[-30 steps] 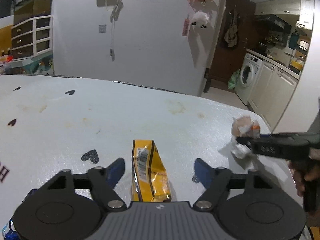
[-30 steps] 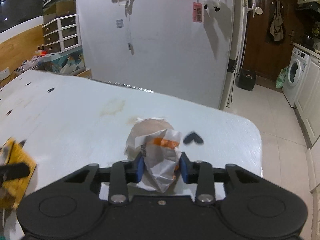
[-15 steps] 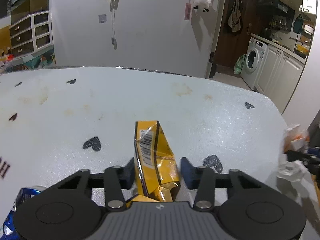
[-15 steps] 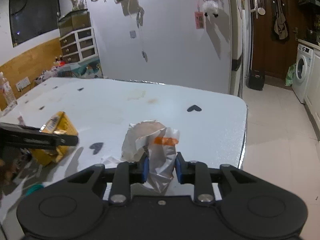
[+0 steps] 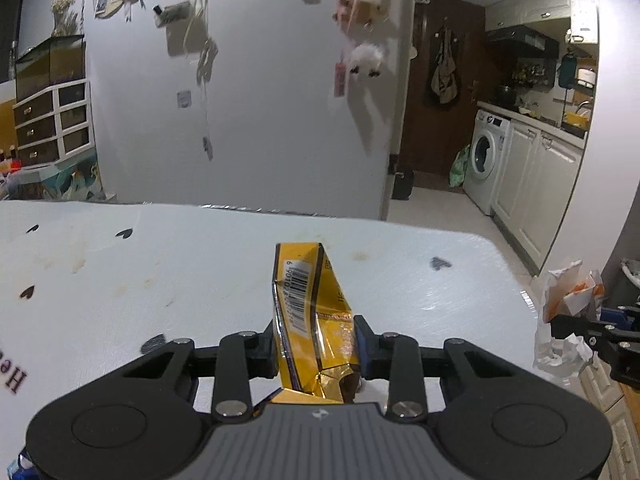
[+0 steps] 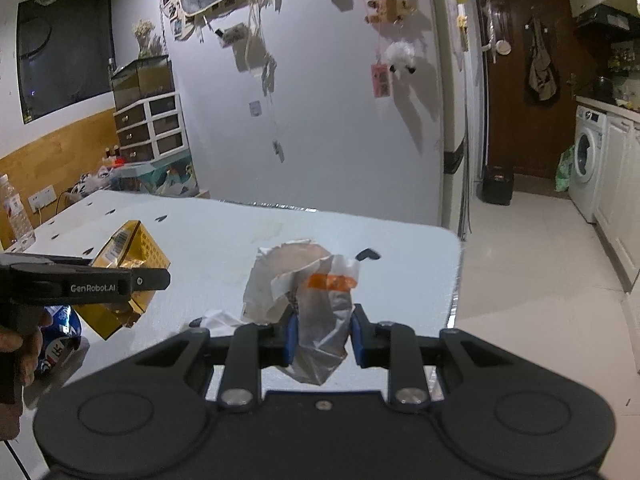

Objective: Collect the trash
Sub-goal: 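Lift the yellow box and white paper bag and carry both to the bin, then open the left tool over the bin while the right tool releases the paper bag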

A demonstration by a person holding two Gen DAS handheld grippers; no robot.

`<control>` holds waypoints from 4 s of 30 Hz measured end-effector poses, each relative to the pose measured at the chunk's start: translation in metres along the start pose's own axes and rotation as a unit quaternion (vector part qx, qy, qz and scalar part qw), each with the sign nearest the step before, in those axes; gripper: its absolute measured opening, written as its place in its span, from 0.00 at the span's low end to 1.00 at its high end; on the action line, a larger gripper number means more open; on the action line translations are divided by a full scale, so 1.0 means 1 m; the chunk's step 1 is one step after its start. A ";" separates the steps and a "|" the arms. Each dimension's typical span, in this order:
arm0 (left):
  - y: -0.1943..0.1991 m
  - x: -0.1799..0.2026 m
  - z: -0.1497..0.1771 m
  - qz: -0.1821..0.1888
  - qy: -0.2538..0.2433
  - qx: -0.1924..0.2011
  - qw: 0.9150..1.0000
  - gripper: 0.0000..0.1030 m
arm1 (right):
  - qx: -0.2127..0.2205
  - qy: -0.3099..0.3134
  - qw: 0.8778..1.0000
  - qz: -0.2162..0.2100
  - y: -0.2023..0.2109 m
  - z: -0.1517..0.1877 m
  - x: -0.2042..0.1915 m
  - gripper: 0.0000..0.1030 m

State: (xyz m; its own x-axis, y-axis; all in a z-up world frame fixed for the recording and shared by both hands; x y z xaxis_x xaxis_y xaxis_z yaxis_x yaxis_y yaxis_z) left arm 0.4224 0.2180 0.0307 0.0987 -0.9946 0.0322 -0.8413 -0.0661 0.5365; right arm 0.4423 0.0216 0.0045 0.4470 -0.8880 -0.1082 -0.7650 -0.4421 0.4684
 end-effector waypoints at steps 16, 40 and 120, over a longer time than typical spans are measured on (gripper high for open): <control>0.078 0.106 0.021 0.035 -0.032 0.029 0.998 0.35 | 0.029 -0.012 0.998 0.049 0.104 0.015 0.056 0.27; 0.144 0.235 0.080 0.091 -0.062 0.021 0.994 0.35 | 0.042 -0.058 0.988 0.138 0.240 0.085 0.128 0.27; -0.223 0.336 0.411 0.130 -0.022 -0.453 0.882 0.38 | -0.428 -0.160 0.875 0.157 -0.017 0.416 0.289 0.66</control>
State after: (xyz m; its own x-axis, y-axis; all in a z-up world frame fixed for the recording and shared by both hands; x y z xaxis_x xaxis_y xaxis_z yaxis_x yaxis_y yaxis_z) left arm 0.4250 -0.1346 -0.4252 -0.0717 -0.9703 0.2312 -0.0610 0.2356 0.9699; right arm 0.3920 -0.2803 -0.3999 0.0182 -0.9993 -0.0317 -0.1376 -0.0339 0.9899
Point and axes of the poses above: each gripper's, at about its wrist camera, not at the fingertips, and y roughly against the way its jaws point, x to its right, z to its underside, the point moved 4 cm from there along -y, roughly the way its jaws point, and after that the axes turned 1 degree about x, right-handed, at the moved point
